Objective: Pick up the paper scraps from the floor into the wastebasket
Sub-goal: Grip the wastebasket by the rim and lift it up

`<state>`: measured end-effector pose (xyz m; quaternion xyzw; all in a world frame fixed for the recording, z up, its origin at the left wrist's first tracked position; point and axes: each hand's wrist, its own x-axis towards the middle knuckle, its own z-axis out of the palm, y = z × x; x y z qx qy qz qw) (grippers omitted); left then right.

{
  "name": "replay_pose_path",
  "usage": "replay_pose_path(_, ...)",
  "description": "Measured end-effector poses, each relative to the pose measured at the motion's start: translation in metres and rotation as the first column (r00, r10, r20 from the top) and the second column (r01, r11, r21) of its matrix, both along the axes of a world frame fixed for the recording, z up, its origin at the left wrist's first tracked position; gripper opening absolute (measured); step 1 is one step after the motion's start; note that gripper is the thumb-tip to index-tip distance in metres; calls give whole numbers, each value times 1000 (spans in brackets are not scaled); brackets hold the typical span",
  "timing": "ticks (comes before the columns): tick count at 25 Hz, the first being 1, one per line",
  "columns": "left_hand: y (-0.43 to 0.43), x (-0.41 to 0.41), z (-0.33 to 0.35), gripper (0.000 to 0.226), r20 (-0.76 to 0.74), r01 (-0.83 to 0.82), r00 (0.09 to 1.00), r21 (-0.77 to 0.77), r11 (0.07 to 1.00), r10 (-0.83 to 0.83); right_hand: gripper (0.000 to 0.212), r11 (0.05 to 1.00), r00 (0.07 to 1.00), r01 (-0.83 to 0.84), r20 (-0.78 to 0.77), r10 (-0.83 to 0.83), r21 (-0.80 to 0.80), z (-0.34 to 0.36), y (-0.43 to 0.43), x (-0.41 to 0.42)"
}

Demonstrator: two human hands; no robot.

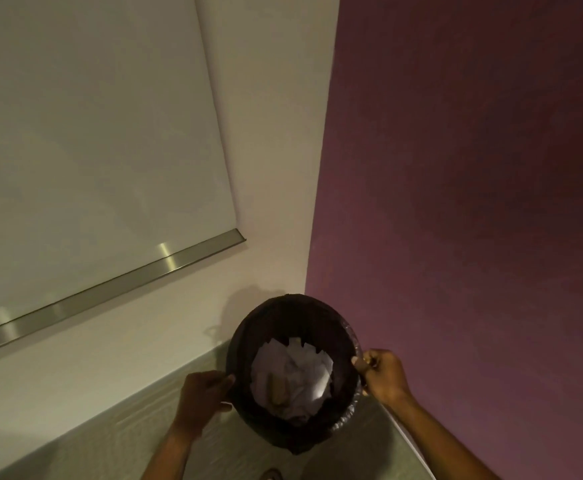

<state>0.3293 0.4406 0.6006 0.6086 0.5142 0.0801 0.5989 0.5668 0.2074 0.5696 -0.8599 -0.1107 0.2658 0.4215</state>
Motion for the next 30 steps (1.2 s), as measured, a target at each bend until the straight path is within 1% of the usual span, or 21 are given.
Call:
replay_pose_path(3,15,23,-26,10,-57,-39,998,-34,999,37,40,997,999,38,-3,-38,-65,-39,17,20)
replay_pose_path(5,23,37,-47,12,-87,-62,995,-68,996,56,32,989,1000,-2,18,5,-148,-67,28,30)
replay_pose_path(6,26,44,-61,14,-104,-65,993,-81,995,56,30,987,999,-7,30,12,-162,-86,33,39)
replay_pose_path(7,29,52,-80,16,-131,-61,990,-84,995,50,36,991,1000,-17,16,19,-134,-110,36,49)
replay_pose_path(8,33,59,-96,17,-152,-55,987,-76,996,43,42,991,998,-39,43,45,-129,-130,40,58)
replay_pose_path(9,36,65,-108,17,-175,-43,984,-69,997,31,43,988,995,-61,71,72,-142,-136,46,61)
replay_pose_path(10,39,70,-121,17,-192,-26,981,-66,998,13,37,985,992,-96,70,107,-146,-140,51,62)
replay_pose_path(11,42,76,-134,17,-204,-20,979,-59,998,7,32,976,988,-120,73,135,-181,-146,57,65)
replay_pose_path(13,47,89,-163,18,-235,-40,972,-59,997,25,34,938,975,-193,51,216,-288,-170,66,75)
replay_pose_path(15,53,104,-190,18,-275,-52,961,-45,998,38,33,914,976,-193,30,218,-357,-199,73,88)
replay_pose_path(19,71,125,-267,21,-325,-2,946,-24,1000,-6,36,883,975,-197,6,220,-427,-274,89,106)
replay_pose_path(24,91,146,-372,28,-347,11,938,-6,1000,-12,37,842,968,-189,47,245,-506,-361,117,128)
replay_pose_path(27,100,165,-418,32,-355,55,934,8,998,-49,37,837,971,-154,74,226,-525,-402,131,142)
replay_pose_path(30,115,184,-448,34,-359,93,931,38,995,-73,42,817,968,-160,75,241,-554,-433,140,160)
